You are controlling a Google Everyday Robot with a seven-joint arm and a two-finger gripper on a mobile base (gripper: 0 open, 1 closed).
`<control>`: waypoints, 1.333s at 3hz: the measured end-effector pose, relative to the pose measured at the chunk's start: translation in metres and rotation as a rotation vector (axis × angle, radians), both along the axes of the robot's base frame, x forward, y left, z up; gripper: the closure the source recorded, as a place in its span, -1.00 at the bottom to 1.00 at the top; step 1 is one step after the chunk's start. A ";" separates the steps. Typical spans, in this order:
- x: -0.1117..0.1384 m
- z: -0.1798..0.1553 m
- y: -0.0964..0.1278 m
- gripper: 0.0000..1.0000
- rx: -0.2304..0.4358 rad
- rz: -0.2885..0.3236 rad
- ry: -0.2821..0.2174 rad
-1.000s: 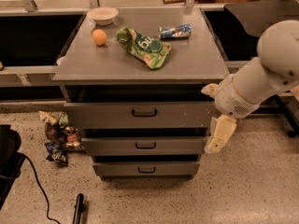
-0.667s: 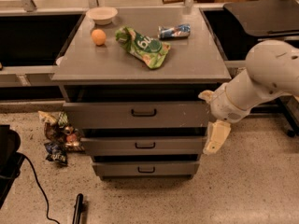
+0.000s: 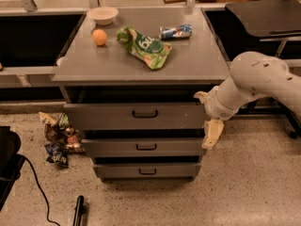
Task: Open top drawer
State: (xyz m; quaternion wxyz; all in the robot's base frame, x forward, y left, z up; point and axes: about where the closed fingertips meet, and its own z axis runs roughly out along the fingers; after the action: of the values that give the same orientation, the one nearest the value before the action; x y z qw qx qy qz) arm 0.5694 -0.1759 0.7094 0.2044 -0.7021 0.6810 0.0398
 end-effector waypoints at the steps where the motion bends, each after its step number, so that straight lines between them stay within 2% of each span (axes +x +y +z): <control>1: 0.028 -0.023 -0.005 -1.00 -0.025 0.007 0.012; 2: 0.045 -0.041 -0.007 -0.61 -0.050 0.001 0.031; 4: 0.032 -0.042 0.003 0.32 -0.061 -0.007 0.027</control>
Offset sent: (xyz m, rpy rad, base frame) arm 0.0665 -0.0112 -0.0569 -0.0813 0.0474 -0.0094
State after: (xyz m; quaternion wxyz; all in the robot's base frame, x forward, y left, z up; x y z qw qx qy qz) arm 0.6011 -0.1728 0.6678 0.1740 -0.7050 0.6870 0.0277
